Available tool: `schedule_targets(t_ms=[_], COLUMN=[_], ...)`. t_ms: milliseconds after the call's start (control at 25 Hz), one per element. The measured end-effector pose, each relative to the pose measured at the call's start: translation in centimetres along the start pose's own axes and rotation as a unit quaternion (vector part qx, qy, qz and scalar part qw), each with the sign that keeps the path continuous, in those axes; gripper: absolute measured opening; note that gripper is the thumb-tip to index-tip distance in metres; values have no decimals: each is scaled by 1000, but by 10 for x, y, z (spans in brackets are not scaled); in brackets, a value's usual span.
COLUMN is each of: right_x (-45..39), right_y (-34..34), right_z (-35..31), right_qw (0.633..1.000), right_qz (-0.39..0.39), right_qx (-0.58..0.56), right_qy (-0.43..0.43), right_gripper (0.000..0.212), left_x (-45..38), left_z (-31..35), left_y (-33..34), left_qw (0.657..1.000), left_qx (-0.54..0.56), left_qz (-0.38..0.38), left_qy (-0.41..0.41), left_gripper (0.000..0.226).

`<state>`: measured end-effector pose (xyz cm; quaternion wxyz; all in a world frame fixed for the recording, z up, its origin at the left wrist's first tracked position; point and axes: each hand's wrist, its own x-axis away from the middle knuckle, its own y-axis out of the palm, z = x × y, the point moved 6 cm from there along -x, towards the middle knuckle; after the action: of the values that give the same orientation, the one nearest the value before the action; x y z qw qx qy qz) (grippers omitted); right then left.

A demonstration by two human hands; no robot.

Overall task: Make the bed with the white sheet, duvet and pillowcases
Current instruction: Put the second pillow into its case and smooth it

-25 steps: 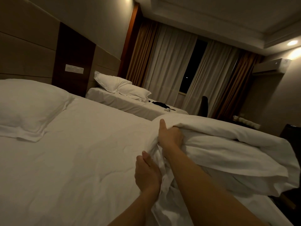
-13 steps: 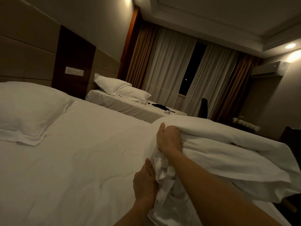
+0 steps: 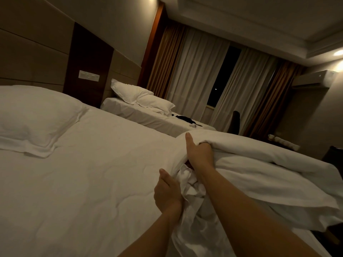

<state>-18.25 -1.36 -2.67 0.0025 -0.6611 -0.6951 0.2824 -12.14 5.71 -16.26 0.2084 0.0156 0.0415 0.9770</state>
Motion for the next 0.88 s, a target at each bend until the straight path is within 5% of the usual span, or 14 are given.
schedule_targets(t_ms=[360, 680, 880], right_x=[33, 31, 19], right_y=[13, 31, 24], right_z=[8, 2, -8], right_qw=[998, 997, 998], right_qz=[-4, -7, 17], right_qx=[-7, -2, 21], right_qy=[-64, -81, -54], right_gripper=[40, 50, 54], left_x=[-18, -15, -5], left_z=[-34, -23, -18], left_y=[-28, -37, -20], left_qw=[997, 999, 997], left_qx=[-72, 17, 11], left_qz=[-4, 16, -35], left_qy=[12, -27, -63], left_gripper=[100, 84, 75])
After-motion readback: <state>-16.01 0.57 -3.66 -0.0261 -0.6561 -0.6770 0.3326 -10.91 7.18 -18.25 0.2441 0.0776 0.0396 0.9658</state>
